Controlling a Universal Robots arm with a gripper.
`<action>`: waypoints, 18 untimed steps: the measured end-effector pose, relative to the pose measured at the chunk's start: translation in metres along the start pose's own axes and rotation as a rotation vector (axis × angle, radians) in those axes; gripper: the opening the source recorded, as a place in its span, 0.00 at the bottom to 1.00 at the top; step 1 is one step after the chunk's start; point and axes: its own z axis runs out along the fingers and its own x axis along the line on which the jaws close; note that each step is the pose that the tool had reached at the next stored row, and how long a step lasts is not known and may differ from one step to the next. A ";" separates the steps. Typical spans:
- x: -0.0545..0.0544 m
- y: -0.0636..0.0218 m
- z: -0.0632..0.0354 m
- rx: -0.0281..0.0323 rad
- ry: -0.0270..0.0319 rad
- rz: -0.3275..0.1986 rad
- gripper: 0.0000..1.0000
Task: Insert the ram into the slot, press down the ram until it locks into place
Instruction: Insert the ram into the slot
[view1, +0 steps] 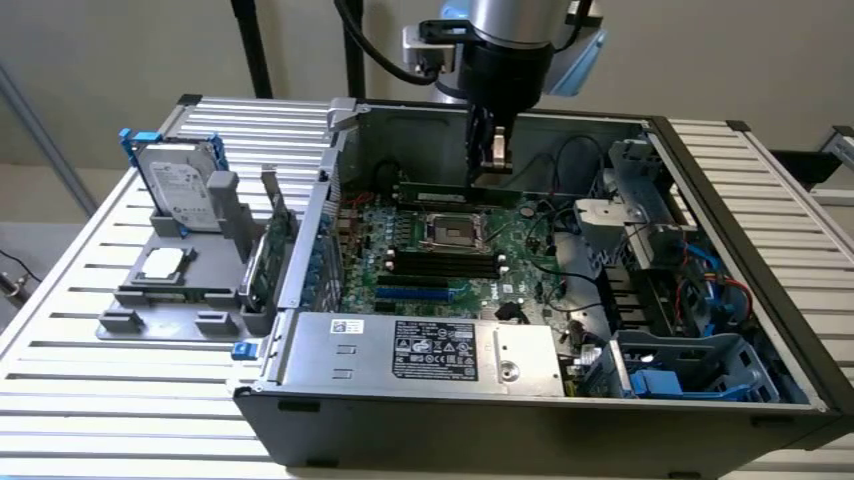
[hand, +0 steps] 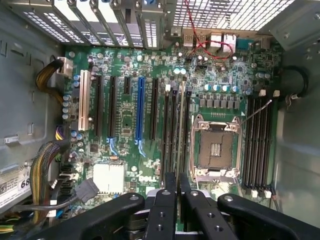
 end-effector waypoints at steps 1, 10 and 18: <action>0.000 -0.0005 0.0019 0.0001 -0.0002 0.000 0.13; 0.001 -0.0016 0.0181 0.0000 0.0000 -0.001 0.13; 0.004 -0.0021 0.0327 0.0000 0.0000 -0.002 0.13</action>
